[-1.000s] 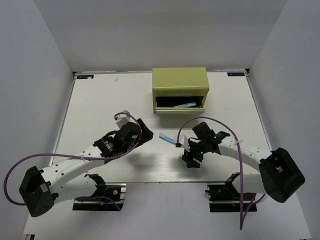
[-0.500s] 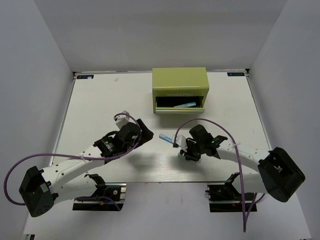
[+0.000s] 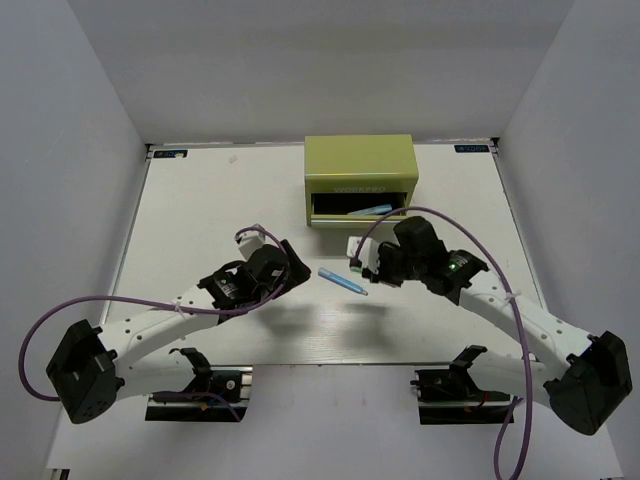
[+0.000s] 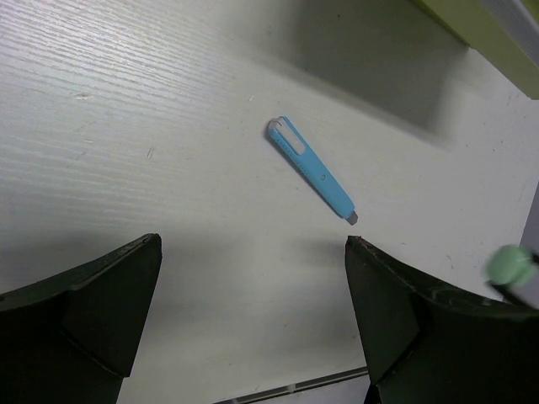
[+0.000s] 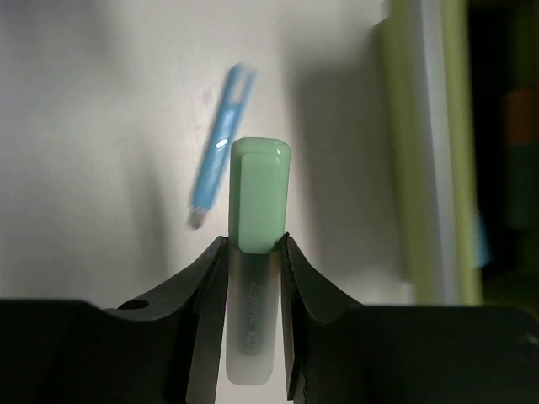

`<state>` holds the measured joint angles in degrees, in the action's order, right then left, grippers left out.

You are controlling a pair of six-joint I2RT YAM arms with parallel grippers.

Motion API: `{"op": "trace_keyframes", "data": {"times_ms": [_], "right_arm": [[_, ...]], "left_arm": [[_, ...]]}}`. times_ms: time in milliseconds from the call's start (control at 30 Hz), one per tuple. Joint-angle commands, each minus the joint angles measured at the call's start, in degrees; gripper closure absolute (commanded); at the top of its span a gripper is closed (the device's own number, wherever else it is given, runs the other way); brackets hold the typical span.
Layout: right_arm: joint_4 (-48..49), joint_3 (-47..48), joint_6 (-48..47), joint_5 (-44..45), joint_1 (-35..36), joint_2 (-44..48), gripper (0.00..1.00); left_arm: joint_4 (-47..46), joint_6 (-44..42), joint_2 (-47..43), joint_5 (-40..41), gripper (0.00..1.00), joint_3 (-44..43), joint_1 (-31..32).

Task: Sort the stationery into containers
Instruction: Place the stationery into the container

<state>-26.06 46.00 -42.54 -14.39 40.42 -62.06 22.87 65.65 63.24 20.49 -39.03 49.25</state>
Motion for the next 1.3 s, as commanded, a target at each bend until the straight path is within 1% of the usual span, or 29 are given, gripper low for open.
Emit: {"op": "trace_keyframes", "data": {"times_ms": [0, 133, 167, 267, 367, 467, 567, 633, 733, 767, 867, 967, 1033, 1067, 1100, 1133, 1167, 1200, 1233, 1267], "right_arm": [[7.1, 5.1, -3.1, 5.0, -1.0, -1.0, 0.96], [13.8, 8.7, -6.0, 9.9, -2.4, -5.6, 0.96], [16.8, 9.2, -7.2, 10.3, -2.5, -6.4, 0.96], [19.3, 12.1, -9.8, 12.8, -3.2, -9.8, 0.96], [20.6, 15.8, -12.2, 13.6, -4.3, -15.3, 0.96], [21.7, 17.5, -14.1, 13.5, -4.8, -18.0, 0.96], [21.8, 18.8, -15.0, 13.1, -5.7, -19.8, 0.94], [21.3, 19.3, -15.5, 12.8, -5.9, -21.3, 0.90], [19.6, 20.9, -14.8, 12.0, -6.6, -23.5, 0.64], [18.5, 21.8, -13.9, 11.6, -6.9, -23.6, 0.54], [17.2, 23.3, -12.4, 10.7, -7.4, -24.5, 0.47], [16.5, 24.1, -11.7, 9.4, -7.7, -24.5, 0.46], [14.7, 25.6, -10.7, 7.5, -8.3, -24.6, 0.55], [14.0, 26.5, -10.1, 6.9, -8.7, -24.5, 0.61], [13.2, 27.2, -9.8, 3.9, -9.0, -24.5, 0.68], [11.8, 27.7, -9.7, 2.6, -9.3, -24.4, 0.84], [9.2, 28.3, -9.7, -0.2, -9.3, -24.4, 0.90], [4.1, 29.1, -11.5, -3.9, -9.9, -24.3, 1.00], [4.0, 29.8, -12.4, -8.6, -10.1, -24.3, 1.00], [-3.0, 30.3, -17.0, -11.2, -10.2, -24.6, 1.00]], "left_arm": [[-1.9, 0.4, 0.3, -0.9, 0.00, -0.9, 0.1], [-3.1, 0.9, 0.3, -2.0, 0.00, -0.9, 0.1], [-3.1, 0.9, 0.3, -2.0, 0.00, -0.9, 0.1], [-3.1, 0.9, 0.3, -2.0, 0.00, -0.9, 0.1], [-3.6, 0.9, 0.3, -2.0, 0.00, -0.4, 0.1], [-3.6, 0.9, -0.2, -2.0, 0.00, -0.3, 0.1], [-3.6, 1.4, -1.6, -2.0, 0.00, 0.9, 0.1], [-3.6, 1.9, -2.2, -2.0, 0.00, 1.4, 0.1], [-3.6, 2.5, -2.7, -2.0, 0.00, 1.9, 0.1], [-3.6, 2.5, -2.7, -2.0, 0.00, 1.9, 0.1], [-3.6, 2.5, -2.7, -2.0, 0.00, 1.9, 0.1], [-4.1, 2.5, -2.7, -2.0, 0.00, 1.9, 0.1], [-4.2, 2.5, -2.1, -2.0, 0.00, 1.9, 0.1], [-4.2, 2.5, -1.4, -2.6, 0.00, 1.9, 0.1], [-4.2, 2.5, -1.4, -2.6, 0.00, 1.4, 0.1], [-4.2, 2.5, -0.7, -2.6, 0.00, 1.4, 0.1], [-4.2, 2.5, -0.7, -2.6, 0.00, 1.4, 0.1], [-4.7, 2.5, -0.1, -2.6, 0.00, 1.4, 0.1], [-4.7, 2.5, 0.0, -2.6, 0.00, 1.4, 0.1], [-4.7, 2.5, 0.0, -2.6, 0.00, 0.9, 0.1]]}}
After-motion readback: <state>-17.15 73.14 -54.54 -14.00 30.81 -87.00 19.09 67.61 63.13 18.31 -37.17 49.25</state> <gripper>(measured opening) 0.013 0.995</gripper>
